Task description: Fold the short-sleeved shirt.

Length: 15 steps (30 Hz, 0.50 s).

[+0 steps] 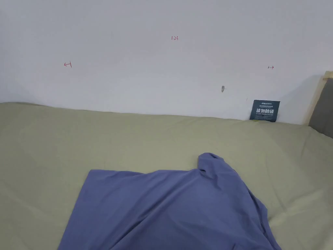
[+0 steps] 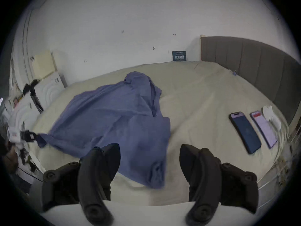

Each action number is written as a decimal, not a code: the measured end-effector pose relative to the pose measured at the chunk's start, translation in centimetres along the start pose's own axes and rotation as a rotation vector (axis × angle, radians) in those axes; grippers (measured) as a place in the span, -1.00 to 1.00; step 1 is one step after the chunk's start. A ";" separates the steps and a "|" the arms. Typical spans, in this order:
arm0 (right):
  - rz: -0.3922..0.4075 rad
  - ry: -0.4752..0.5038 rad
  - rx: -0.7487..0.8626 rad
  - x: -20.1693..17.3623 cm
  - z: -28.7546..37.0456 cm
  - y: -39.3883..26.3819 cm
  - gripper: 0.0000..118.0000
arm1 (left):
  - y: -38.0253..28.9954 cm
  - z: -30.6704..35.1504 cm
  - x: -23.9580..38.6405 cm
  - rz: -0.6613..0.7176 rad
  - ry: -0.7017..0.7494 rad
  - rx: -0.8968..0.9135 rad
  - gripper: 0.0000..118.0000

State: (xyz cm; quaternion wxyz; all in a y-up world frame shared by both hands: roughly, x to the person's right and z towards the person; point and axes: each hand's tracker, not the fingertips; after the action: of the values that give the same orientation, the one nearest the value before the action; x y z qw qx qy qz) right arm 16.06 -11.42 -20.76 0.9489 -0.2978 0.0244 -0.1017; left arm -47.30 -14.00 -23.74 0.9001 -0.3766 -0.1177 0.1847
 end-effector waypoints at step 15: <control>0.221 -0.143 0.038 -16.0 1.2 0.0 -0.99 | -2.3 -0.8 20.1 -0.190 0.304 0.158 -1.00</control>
State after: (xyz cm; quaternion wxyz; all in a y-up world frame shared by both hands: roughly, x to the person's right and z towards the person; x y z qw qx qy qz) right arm 0.54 -7.43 -20.06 0.9591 -0.2818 -0.0124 0.0245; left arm -28.32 -7.57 -21.18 0.9477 -0.3153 -0.0004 0.0485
